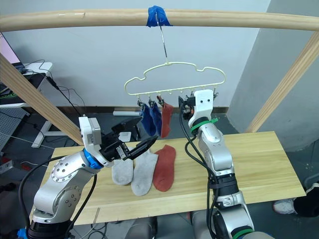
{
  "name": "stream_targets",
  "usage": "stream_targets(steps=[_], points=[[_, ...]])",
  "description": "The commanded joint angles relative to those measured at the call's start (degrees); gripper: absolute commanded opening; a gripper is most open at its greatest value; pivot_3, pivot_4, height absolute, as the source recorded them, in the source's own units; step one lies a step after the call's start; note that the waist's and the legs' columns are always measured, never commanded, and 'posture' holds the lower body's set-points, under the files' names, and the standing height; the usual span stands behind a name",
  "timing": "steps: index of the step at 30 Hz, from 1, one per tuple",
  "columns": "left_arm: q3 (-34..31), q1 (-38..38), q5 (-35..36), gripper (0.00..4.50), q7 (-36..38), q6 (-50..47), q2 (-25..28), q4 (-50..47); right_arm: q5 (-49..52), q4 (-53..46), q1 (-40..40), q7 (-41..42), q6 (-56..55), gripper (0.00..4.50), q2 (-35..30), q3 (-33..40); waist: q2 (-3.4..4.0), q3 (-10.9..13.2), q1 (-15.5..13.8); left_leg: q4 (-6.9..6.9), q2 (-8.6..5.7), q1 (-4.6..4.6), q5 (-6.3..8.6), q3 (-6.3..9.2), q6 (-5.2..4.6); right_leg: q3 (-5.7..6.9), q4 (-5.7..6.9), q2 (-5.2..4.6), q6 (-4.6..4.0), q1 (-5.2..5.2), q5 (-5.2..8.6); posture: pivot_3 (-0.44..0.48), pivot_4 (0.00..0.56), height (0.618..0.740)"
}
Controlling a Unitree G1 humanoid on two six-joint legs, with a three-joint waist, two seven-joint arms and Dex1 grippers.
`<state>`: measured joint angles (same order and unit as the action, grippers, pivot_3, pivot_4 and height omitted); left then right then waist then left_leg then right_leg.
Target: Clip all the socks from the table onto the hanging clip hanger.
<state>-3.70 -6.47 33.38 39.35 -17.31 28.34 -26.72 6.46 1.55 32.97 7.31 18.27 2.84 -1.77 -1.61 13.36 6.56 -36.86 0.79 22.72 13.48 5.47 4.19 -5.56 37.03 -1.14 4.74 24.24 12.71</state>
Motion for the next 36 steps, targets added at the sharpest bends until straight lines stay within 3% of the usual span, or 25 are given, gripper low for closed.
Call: stream_targets(steps=[1, 19, 23, 36], points=[[0.2, -0.3, 0.2, 4.50, -0.2, 0.1, -0.2, -2.8, 0.5, -1.1, 1.4, -0.2, -1.1, 1.23, 0.2, 0.2, 0.00, 0.0, 0.0, 0.00, 0.00, 0.00, 0.00, 0.00, 0.00, 0.00, 0.00, 0.00, 0.00, 0.00, 0.00, -0.057, 0.182, 0.740], [0.5, 0.1, 0.3, 4.50, -0.2, -0.1, -0.1, -3.2, 1.4, -1.2, 1.4, 0.8, -1.3, 1.23, 0.0, 0.7, 0.00, 0.0, 0.0, 0.00, 0.00, 0.00, 0.00, 0.00, 0.00, 0.00, -0.01, 0.00, -0.01, 0.00, 0.01, -0.057, 0.184, 0.740], [0.7, 0.6, 0.2, 4.50, -0.3, -0.1, -0.2, -3.4, 0.7, -1.1, 1.0, 1.2, -1.1, 0.59, -1.0, -0.1, 0.00, 0.0, 0.0, 0.01, 0.00, 0.00, 0.00, 0.00, 0.00, 0.00, -0.01, 0.00, -0.02, 0.00, 0.02, -0.059, 0.184, 0.740], [4.5, 4.1, -5.7, 4.50, -0.4, -2.7, 2.4, -1.3, 5.7, -4.8, 0.7, 7.7, 6.2, 0.59, -5.2, 0.8, 0.00, 0.0, 0.0, 0.03, 0.00, 0.01, 0.00, 0.00, 0.00, 0.00, -0.02, 0.00, -0.04, 0.02, 0.03, -0.075, 0.182, 0.740]])
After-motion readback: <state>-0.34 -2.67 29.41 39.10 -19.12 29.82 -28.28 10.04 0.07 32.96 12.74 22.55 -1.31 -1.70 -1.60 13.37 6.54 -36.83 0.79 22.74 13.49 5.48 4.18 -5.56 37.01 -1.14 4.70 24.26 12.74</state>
